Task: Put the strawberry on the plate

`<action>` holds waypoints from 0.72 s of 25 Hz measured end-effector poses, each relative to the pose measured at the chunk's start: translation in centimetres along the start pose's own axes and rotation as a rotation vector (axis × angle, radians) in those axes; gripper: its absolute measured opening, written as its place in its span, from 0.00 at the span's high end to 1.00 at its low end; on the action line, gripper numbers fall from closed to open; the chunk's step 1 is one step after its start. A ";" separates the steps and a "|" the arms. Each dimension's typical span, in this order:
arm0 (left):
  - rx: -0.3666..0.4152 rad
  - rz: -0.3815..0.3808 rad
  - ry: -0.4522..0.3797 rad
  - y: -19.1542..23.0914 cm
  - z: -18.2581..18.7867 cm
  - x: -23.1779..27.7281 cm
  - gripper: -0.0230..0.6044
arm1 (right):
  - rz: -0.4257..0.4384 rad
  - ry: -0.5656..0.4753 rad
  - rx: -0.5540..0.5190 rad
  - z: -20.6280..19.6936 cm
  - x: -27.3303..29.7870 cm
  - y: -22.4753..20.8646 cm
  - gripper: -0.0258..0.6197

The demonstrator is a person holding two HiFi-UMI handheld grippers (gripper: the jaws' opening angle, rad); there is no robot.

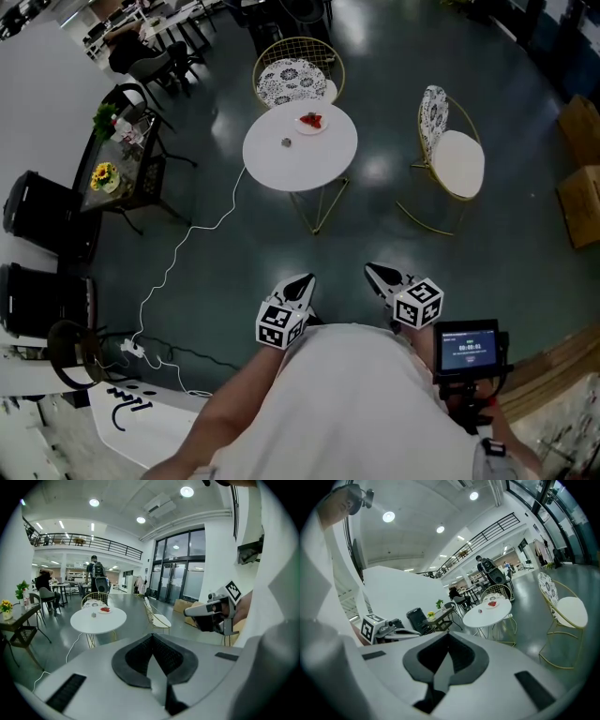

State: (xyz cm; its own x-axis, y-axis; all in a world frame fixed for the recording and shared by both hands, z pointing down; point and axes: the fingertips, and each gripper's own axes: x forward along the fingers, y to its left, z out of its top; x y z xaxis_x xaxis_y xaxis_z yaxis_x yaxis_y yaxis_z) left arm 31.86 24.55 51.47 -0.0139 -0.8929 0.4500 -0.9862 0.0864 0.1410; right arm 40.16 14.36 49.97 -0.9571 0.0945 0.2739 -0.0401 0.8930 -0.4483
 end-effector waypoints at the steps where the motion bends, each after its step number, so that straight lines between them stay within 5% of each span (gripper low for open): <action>1: 0.000 0.002 0.000 0.0 -0.1 0.0 0.95 | 0.000 0.002 0.000 -0.1 0.0 0.0 0.95; 18: -0.024 0.033 0.010 3.3 0.2 -0.9 0.95 | 0.024 0.049 0.007 0.5 3.6 1.0 0.95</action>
State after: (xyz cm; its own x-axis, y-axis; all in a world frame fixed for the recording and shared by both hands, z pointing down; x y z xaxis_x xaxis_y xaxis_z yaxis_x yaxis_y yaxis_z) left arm 28.61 25.59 51.36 -0.0444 -0.8851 0.4633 -0.9810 0.1264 0.1474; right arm 36.54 15.38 50.12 -0.9426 0.1375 0.3042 -0.0195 0.8870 -0.4614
